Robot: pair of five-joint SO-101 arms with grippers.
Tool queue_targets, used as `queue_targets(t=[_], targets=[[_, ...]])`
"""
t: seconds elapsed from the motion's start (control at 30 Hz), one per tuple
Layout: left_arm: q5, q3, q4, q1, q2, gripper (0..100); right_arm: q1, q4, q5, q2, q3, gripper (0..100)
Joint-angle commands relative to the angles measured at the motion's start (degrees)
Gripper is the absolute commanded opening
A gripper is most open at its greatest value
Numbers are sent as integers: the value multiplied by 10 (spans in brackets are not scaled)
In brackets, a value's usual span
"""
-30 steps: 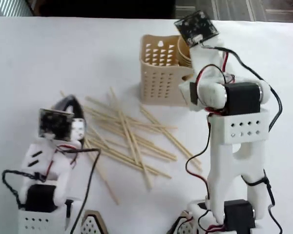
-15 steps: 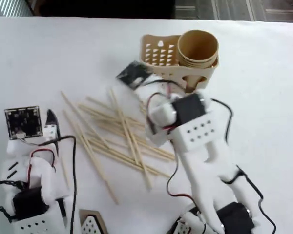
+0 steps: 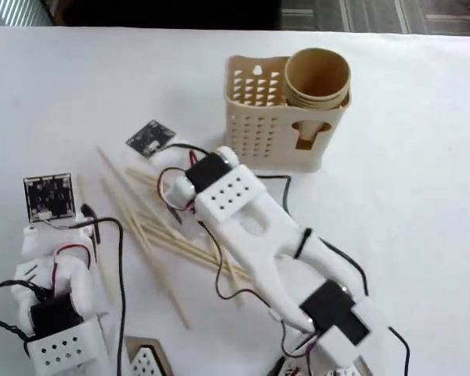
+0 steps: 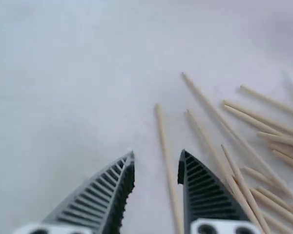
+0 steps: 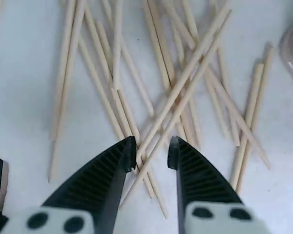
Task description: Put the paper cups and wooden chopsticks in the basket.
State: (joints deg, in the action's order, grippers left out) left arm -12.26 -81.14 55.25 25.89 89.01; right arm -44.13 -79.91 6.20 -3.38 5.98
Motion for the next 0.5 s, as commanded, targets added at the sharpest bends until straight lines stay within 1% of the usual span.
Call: queue_targets(t=[0.0,0.17,0.27,0.4,0.47], targets=[[-4,1,0,6,5,161,-6,29,-16,-26,-3,123],[-4,-6,-2,3,6,162,-6,42,-18,-48,-4,123],[-5,-24,-25,3,6,162,-3,71,-18,-53,-4,123],[-36,-33,-33,3,6,162,-2,116,-18,-75,-3,123],[-37,-33,-32,3,6,162,-2,131,-18,-91,-4,123]])
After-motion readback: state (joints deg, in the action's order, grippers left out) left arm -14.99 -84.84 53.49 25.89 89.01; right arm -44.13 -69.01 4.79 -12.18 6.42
